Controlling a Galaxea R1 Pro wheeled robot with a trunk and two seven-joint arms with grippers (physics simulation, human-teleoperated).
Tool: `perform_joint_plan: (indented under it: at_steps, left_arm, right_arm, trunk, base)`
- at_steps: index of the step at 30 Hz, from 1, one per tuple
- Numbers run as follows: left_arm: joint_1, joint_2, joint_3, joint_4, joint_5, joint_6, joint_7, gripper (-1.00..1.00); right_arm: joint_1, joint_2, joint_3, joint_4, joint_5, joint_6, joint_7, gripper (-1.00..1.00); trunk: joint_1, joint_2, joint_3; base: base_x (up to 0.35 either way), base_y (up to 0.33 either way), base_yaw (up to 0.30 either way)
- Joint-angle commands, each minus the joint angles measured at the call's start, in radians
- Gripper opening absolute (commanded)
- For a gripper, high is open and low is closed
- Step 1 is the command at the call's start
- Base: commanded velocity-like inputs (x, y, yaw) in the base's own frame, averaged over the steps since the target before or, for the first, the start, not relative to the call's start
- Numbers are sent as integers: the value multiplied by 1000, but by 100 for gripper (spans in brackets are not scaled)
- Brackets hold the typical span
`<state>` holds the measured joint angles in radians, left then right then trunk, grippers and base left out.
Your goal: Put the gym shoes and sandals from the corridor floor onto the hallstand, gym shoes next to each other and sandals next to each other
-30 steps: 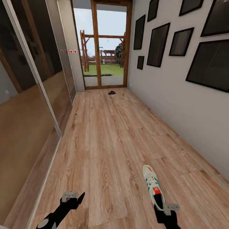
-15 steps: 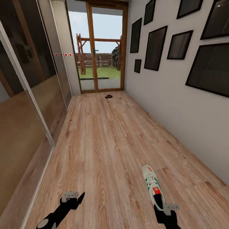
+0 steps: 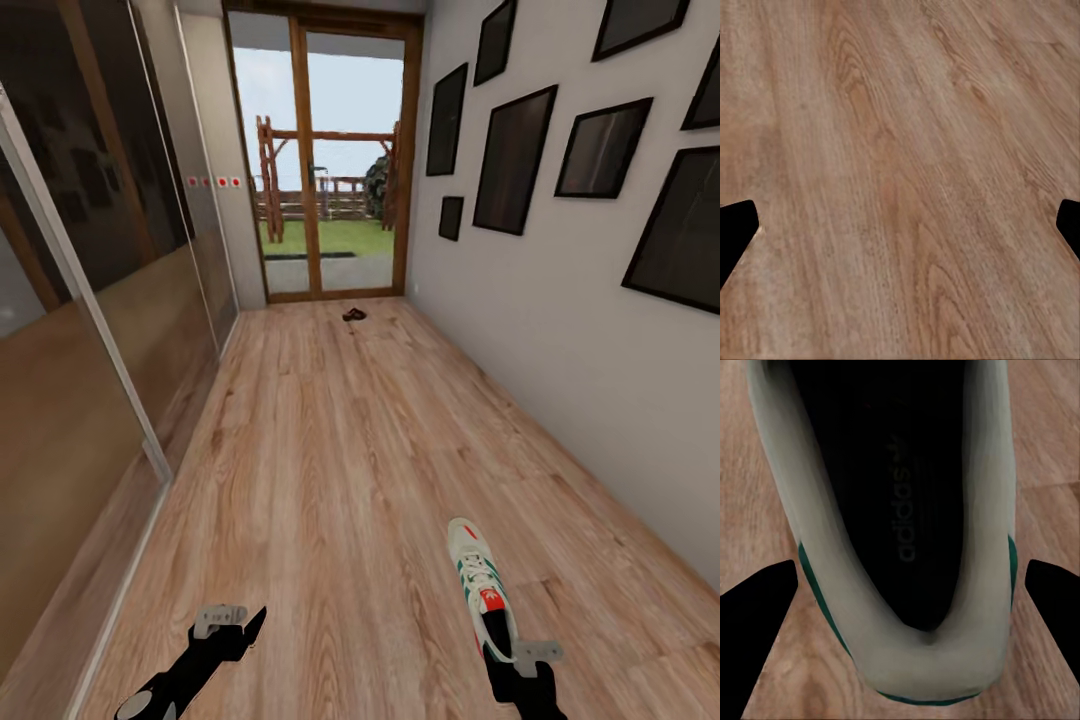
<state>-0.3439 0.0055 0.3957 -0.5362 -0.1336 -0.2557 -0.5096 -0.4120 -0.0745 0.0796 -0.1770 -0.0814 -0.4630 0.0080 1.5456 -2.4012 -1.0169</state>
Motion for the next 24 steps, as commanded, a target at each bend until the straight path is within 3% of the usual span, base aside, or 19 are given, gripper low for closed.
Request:
perform_joint_plan:
  at_steps: [1,11,24]
  left_arm:
    - [-1,-1,8,1,-11,-5,-6,100]
    - [-1,-1,8,1,-11,-6,-6,100]
    - [-1,-1,8,1,-11,-6,-6,100]
  right_arm:
    - [-1,-1,8,1,-9,-3,1,-100]
    - [-1,0,8,0,-9,-3,1,-100]
    - [-1,-2,8,0,-8,-2,1,-100]
  trunk:
    - [0,0,0]
    - [0,0,12]
    - [0,0,13]
  base:
    - [338,0,176]
    - [338,0,172]
    - [338,0,9]
